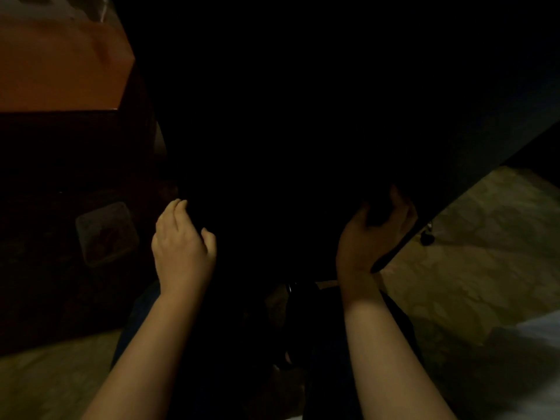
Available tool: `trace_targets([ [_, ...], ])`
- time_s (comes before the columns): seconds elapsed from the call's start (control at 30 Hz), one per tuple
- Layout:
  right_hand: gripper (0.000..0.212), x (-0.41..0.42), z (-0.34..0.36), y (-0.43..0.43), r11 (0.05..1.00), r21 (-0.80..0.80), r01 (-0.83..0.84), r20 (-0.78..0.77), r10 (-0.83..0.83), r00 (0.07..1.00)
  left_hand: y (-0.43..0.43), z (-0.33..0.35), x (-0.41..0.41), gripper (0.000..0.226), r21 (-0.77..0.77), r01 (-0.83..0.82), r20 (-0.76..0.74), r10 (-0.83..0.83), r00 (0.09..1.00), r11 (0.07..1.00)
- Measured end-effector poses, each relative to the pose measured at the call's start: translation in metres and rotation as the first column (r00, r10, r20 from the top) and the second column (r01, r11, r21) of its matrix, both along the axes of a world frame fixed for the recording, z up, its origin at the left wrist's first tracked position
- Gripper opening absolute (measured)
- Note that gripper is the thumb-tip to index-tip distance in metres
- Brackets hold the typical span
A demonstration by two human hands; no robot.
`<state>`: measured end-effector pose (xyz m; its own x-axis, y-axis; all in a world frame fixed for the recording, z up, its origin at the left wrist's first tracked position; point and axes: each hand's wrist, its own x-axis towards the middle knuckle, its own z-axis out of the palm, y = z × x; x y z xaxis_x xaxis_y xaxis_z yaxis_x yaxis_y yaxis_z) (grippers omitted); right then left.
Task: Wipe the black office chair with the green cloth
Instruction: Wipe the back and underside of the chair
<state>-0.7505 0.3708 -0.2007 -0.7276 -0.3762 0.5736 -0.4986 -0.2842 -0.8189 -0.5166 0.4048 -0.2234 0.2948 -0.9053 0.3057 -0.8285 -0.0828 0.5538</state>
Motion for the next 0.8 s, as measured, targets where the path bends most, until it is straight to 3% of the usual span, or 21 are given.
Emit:
trace_targets([
  [0.2,0.024,0.033,-0.01,-0.001,0.992,-0.059,-0.115,-0.291,0.094,0.952,-0.002,0.001,0.006,0.076,0.094,0.096,0.037,-0.099,0.994,0.991],
  [0.3,0.018,0.044,-0.032,0.001,0.97,0.058,-0.238,-0.508,0.233,0.829,-0.002,0.001,0.009,0.077,0.121,0.114,0.04,-0.119,0.992,0.986],
  [0.37,0.023,0.049,-0.046,0.002,0.936,0.15,-0.318,-0.562,0.345,0.752,-0.002,0.0,0.01,0.079,0.127,0.132,0.034,-0.137,0.99,0.983],
  [0.53,0.028,0.046,-0.039,0.0,0.929,0.168,-0.329,-0.493,0.368,0.788,-0.003,0.0,0.01,0.08,0.116,0.157,0.027,-0.161,0.987,0.981],
  [0.7,0.028,0.0,-0.017,0.002,0.977,0.105,-0.188,-0.301,0.212,0.93,-0.001,0.004,0.005,0.079,0.088,0.174,-0.044,-0.171,0.984,0.981],
  [0.8,0.028,-0.027,-0.012,0.0,0.989,0.089,-0.117,-0.204,0.133,0.97,0.0,0.005,0.001,0.079,0.071,0.174,-0.069,-0.169,0.983,0.982],
])
